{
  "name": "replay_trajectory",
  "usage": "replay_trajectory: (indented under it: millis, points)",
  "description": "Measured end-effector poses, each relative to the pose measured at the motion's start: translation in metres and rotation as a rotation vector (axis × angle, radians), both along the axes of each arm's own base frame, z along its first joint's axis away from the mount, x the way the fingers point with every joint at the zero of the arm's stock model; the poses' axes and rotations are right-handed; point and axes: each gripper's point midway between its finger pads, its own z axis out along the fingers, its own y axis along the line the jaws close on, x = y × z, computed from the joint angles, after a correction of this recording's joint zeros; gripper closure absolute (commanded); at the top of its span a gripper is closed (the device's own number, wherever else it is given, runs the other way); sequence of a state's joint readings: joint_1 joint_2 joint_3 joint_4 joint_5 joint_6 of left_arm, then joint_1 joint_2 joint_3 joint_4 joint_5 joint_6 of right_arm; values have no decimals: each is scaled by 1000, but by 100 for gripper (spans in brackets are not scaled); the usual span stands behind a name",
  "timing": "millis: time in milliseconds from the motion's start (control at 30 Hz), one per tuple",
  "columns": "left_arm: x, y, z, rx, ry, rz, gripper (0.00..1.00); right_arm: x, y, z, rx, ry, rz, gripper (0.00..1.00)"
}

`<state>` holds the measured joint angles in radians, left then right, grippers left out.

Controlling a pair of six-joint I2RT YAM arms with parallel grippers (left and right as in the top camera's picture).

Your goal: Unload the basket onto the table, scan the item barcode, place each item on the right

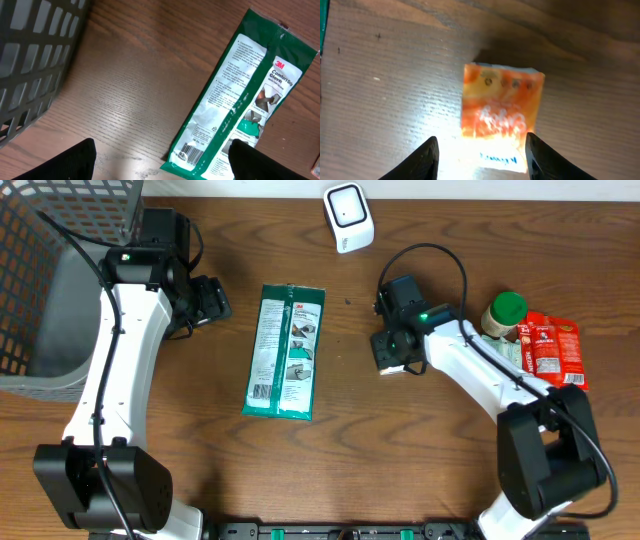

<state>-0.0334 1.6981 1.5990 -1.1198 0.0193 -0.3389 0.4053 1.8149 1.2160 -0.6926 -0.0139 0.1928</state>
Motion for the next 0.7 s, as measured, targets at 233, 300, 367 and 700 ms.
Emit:
replay_trajectory:
  millis: [233,300,367,700]
  points:
    - [0,0,0,0,0,0,15,13,-22,33,76,-62,-72,37]
    - [0,0,0,0,0,0,15,16,-28,34,114,-52,-92,40]
    - [0,0,0,0,0,0,15,17,-32,31,145,-32,-104,45]
    - [0,0,0,0,0,0,15,15,-22,-9,253,91,-55,67]
